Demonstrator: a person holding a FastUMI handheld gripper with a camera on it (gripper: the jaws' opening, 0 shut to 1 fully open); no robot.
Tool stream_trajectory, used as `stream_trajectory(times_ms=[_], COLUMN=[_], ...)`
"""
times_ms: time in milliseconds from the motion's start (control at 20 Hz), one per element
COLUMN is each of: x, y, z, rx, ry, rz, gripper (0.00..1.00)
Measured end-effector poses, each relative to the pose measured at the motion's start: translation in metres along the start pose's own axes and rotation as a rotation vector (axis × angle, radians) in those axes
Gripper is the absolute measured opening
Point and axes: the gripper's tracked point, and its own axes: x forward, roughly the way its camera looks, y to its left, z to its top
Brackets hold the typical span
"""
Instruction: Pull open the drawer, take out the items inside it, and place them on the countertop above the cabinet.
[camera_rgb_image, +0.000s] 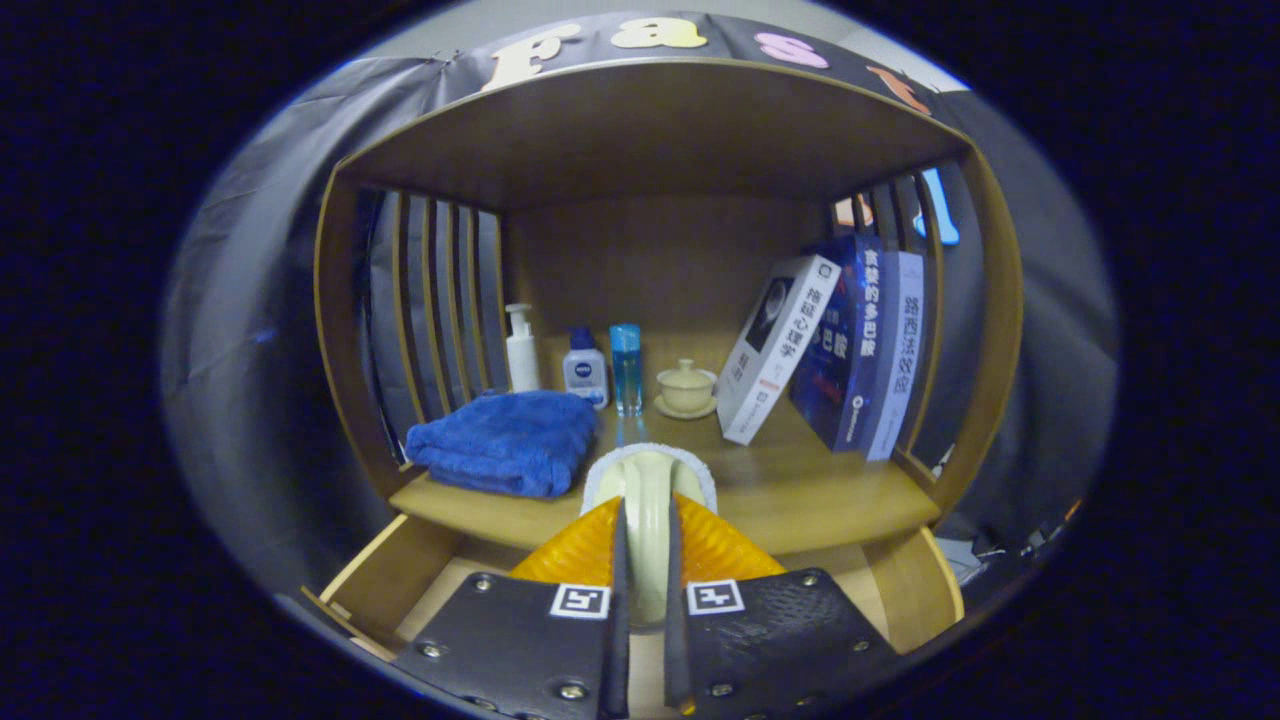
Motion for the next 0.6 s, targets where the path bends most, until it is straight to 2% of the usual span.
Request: stream_trajectory(times_ms=[200,500,600], x=[0.036,0.079,0.087], y=[0.0,-0.007,-0.009], z=[0.009,-0.015,-0.01], rx=[-0.024,-0.045,-0.032], ry=[-0.002,0.048,0.025], rz=[-0.027,-0.069,-0.082], gripper=[0.14,0.14,0.14])
